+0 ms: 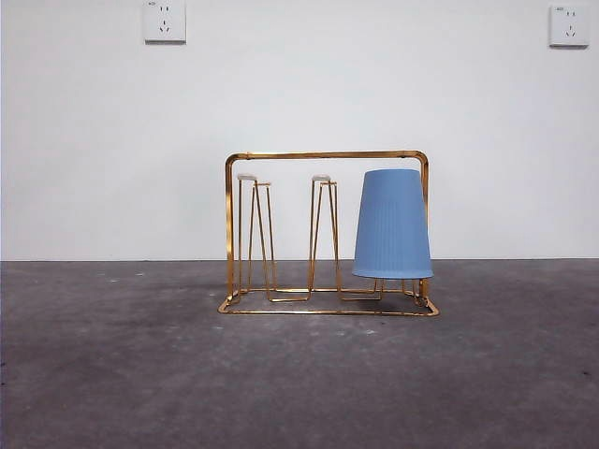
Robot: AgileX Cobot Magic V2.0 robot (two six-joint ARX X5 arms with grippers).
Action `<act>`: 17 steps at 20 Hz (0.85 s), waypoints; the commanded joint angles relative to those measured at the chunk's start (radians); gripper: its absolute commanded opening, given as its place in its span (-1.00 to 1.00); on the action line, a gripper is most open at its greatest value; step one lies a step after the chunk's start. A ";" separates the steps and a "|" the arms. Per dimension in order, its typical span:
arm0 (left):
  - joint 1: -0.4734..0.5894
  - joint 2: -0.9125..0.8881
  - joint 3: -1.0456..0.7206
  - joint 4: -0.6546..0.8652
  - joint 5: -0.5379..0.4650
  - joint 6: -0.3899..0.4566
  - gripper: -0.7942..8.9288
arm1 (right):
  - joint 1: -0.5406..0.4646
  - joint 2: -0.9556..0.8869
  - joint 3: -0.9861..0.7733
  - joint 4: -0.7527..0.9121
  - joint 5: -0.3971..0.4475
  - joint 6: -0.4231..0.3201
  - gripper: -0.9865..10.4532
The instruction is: Pick up cup 1,put cup 1 in the cup rack,pick up cup 2,put cup 2 in the cup rack
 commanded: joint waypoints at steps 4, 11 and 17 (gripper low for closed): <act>0.002 0.145 -0.004 0.279 0.229 -0.124 0.19 | 0.000 -0.184 -0.002 0.130 -0.004 -0.125 -0.85; 0.002 0.310 -0.004 0.649 0.398 -0.335 0.19 | 0.000 -0.229 -0.002 0.185 -0.116 -0.147 -0.85; 0.002 0.431 -0.004 0.963 0.447 -0.544 0.19 | 0.000 -0.218 -0.002 0.200 -0.159 -0.176 -0.85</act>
